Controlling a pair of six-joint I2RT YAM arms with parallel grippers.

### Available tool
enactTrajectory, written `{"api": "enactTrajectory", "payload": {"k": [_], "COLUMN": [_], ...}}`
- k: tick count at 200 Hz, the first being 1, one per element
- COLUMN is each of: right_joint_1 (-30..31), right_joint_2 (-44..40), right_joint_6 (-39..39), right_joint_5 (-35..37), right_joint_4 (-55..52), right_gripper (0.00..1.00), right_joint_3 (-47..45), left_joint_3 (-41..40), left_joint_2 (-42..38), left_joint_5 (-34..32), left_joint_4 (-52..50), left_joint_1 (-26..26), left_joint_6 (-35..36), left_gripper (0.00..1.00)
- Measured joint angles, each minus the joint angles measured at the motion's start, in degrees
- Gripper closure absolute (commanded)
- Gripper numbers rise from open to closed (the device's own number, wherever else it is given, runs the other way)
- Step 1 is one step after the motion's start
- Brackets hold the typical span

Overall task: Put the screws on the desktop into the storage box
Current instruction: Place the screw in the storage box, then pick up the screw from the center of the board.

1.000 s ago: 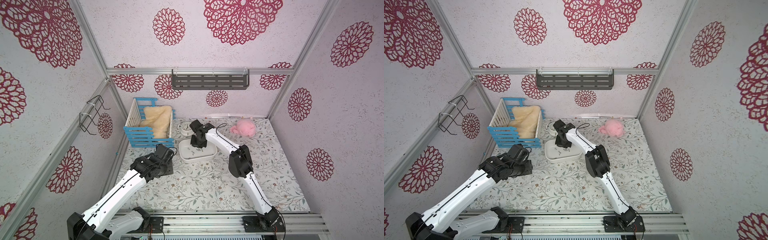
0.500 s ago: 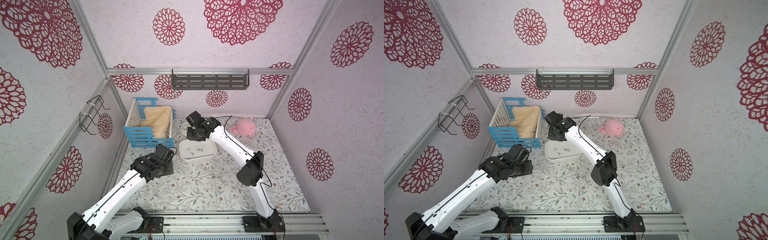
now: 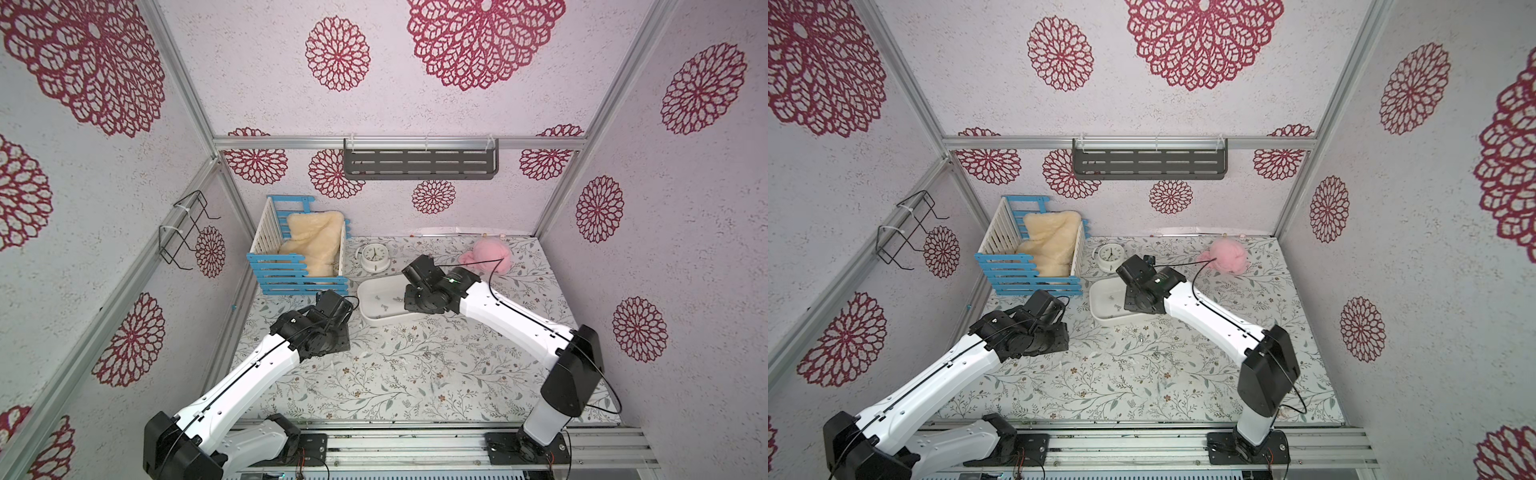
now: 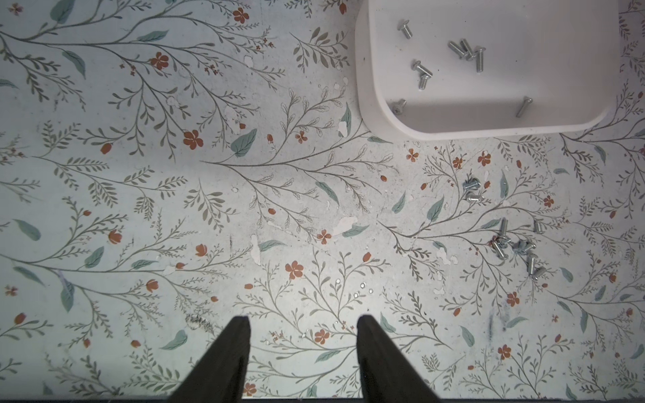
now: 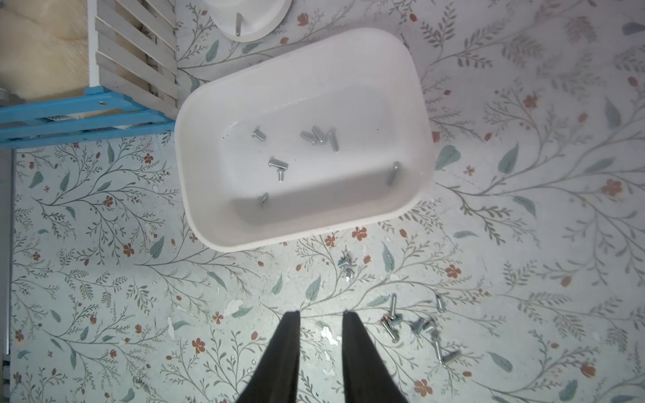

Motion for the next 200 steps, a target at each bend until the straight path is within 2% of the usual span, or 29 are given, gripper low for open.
{"api": "enactTrajectory", "payload": {"k": [32, 77, 129, 200], "right_joint_1": [-0.09, -0.09, -0.17, -0.46], "right_joint_2": [-7.72, -13.79, -18.75, -20.24], "right_joint_6": [1.55, 3.21, 3.61, 3.54], "right_joint_5": [0.13, 0.04, 0.44, 1.03], "right_joint_4": [4.24, 6.73, 8.24, 10.16], "right_gripper": [0.74, 0.74, 0.73, 0.71], "right_joint_3": [-10.08, -21.51, -25.14, -28.87], "left_joint_3": [0.0, -0.35, -0.26, 2.32], "left_joint_2": [0.48, 0.96, 3.43, 5.22], "left_joint_5": [-1.01, -2.58, -4.48, -5.77], "left_joint_4": [0.76, 1.99, 3.06, 3.37], "left_joint_1": [-1.81, -4.07, -8.13, -14.73], "left_joint_6": [-1.05, -2.32, -4.81, -9.81], "left_gripper": [0.45, 0.45, 0.44, 0.43]}}
